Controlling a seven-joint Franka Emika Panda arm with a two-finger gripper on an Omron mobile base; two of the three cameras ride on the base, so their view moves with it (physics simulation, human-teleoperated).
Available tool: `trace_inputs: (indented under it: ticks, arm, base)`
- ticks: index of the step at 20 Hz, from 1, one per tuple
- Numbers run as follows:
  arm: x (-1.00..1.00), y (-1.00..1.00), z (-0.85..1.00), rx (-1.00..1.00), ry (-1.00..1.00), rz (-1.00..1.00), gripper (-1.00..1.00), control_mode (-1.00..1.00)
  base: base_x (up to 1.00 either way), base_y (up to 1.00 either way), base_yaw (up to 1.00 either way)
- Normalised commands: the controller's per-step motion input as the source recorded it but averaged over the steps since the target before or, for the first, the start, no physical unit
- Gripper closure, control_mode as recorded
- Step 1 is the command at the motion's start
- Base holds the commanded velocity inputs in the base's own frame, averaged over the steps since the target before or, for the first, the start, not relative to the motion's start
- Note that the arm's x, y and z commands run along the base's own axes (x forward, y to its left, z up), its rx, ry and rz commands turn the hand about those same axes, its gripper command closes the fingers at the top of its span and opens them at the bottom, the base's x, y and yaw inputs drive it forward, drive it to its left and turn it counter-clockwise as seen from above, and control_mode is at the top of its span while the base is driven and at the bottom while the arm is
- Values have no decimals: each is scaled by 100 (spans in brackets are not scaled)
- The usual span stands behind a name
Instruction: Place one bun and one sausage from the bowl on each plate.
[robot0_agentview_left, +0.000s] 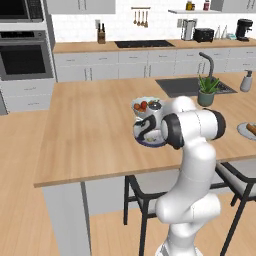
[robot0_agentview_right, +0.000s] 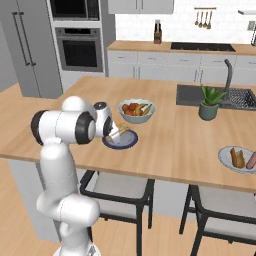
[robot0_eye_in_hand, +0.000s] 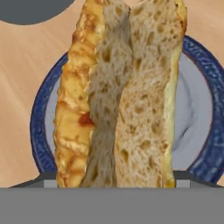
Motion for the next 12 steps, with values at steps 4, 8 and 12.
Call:
trace_inputs:
  ticks: [4,8,12]
  arm:
    - [56,5,-31,2,6,0,100,-100]
    - [67,0,-27,2,3,0,-100,-100]
    - [20,0,-29,3,0,0,-100,-100]
  base:
    - [0,0,0]
    - [0,0,0]
    - [0,0,0]
